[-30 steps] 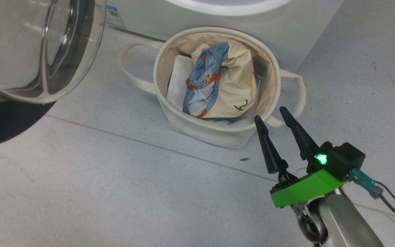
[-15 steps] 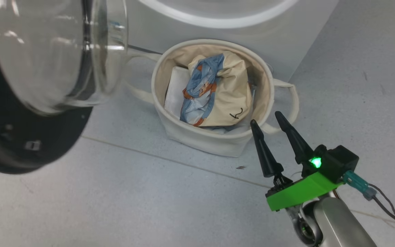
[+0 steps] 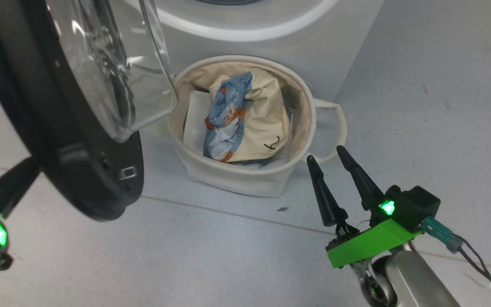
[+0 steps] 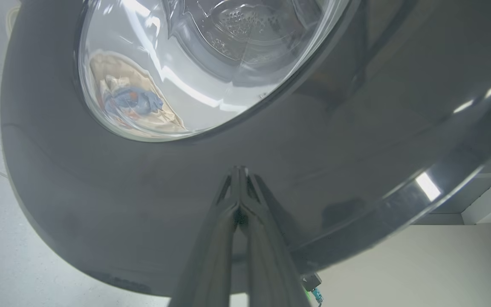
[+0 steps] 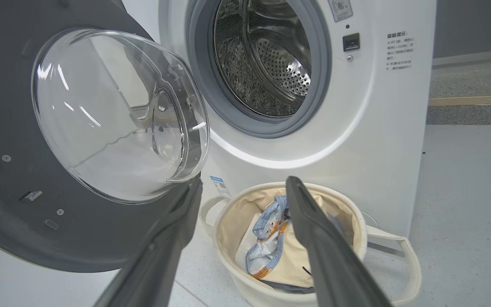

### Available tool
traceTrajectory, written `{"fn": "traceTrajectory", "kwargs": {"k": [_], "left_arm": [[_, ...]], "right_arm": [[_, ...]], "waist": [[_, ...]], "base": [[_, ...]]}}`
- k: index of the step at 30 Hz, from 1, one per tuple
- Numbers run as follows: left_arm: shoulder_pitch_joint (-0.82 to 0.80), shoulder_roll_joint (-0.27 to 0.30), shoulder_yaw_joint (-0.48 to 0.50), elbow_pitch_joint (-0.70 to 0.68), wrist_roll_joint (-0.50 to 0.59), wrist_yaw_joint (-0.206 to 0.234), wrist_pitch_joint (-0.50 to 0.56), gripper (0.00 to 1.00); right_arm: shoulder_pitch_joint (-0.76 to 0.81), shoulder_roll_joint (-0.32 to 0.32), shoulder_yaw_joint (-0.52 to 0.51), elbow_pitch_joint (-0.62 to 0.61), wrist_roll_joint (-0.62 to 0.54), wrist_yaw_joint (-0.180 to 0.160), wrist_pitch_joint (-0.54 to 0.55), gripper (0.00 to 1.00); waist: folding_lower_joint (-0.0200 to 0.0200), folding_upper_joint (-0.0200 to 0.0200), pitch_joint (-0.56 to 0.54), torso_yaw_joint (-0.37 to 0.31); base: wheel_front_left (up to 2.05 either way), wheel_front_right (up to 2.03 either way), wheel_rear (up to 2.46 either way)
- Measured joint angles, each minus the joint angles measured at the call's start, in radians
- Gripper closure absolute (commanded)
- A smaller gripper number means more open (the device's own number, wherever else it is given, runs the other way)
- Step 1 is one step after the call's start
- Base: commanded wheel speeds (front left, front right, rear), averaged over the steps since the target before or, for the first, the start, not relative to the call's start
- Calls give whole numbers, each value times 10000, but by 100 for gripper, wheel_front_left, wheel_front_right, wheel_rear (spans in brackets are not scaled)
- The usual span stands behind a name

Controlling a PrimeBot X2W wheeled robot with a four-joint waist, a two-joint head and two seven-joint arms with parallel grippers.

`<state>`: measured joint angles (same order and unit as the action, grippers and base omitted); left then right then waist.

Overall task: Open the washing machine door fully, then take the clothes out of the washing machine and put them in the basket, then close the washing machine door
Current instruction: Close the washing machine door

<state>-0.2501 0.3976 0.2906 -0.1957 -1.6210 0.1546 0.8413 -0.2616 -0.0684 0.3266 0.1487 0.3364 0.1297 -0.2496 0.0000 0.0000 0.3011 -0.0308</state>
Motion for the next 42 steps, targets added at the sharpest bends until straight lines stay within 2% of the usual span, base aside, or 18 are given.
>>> {"fn": "traceTrajectory", "kwargs": {"k": [10, 16, 20, 24, 31, 42], "left_arm": [[-670, -826, -1193, 316, 794, -867, -694, 100], [-1338, -1463, -2073, 863, 1179, -1400, -982, 100], [-1937, -1965, -2370, 1365, 1244, -1678, -1256, 100], [-2366, -2228, -2675, 1764, 1492, -1998, -1509, 100], [-3023, -2520, -3124, 2458, 1873, -2270, -1680, 100], [-4255, -3012, -3676, 3816, 2608, -2587, -2504, 100]], "right_arm": [[-81, 19, -10, -13, 309, 0, 0, 0], [-155, 23, -59, -146, 364, 0, 0, 0], [-205, 25, -15, -196, 466, 0, 0, 0], [-211, 27, 13, -278, 621, 0, 0, 0], [-251, 29, -35, -314, 717, 0, 0, 0], [-431, 54, -127, -376, 968, 0, 0, 0]], "waist": [[0, 0, 99, -634], [0, 0, 220, -954], [0, 0, 282, -1175], [0, 0, 377, -1463], [0, 0, 572, -1857], [0, 0, 967, -2521]], "base": [[0, 0, 0], [0, 0, 0], [0, 0, 0], [0, 0, 0], [0, 0, 0], [0, 0, 0]]}}
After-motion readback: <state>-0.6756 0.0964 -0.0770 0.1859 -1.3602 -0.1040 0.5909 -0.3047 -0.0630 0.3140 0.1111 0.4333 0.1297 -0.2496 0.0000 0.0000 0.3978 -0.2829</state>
